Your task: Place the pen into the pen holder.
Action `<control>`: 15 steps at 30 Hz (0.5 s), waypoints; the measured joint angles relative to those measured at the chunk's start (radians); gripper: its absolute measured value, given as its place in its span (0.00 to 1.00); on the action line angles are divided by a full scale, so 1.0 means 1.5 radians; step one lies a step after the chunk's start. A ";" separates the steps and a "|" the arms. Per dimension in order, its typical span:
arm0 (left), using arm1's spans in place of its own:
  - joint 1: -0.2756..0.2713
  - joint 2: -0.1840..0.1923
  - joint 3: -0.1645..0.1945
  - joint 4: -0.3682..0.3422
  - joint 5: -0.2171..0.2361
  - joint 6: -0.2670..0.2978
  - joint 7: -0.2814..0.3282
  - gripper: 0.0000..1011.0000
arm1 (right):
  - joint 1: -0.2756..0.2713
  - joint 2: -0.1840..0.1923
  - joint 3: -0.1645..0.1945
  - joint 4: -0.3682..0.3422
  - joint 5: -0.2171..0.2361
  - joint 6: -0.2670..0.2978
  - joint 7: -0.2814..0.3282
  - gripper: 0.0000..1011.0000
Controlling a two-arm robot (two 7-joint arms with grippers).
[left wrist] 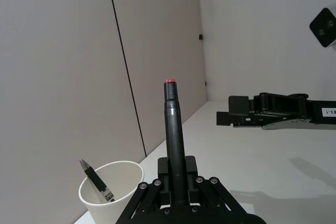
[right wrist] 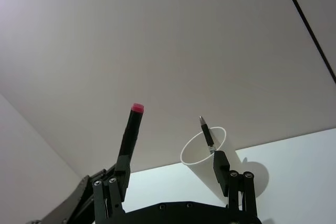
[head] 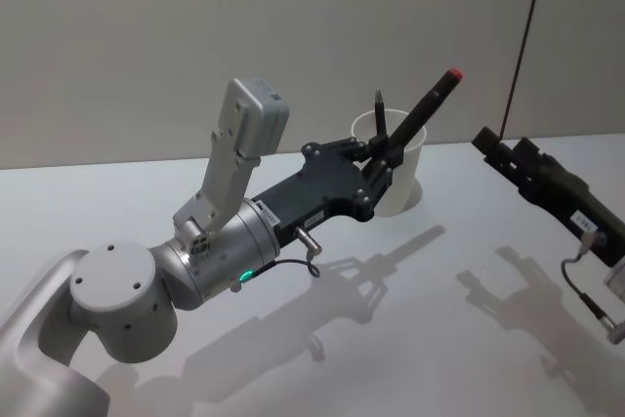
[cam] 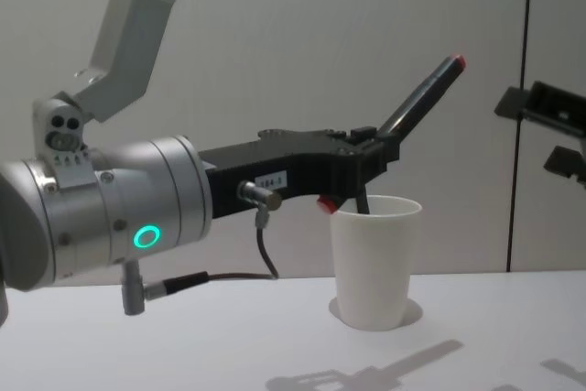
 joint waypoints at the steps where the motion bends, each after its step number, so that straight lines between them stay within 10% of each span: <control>1: 0.000 0.000 0.000 0.000 0.000 0.000 0.000 0.18 | 0.001 -0.001 0.001 0.001 0.006 0.002 0.000 0.99; 15: 0.000 0.000 0.000 0.000 0.000 0.000 0.000 0.18 | 0.023 -0.012 0.004 0.017 0.178 0.078 -0.007 0.99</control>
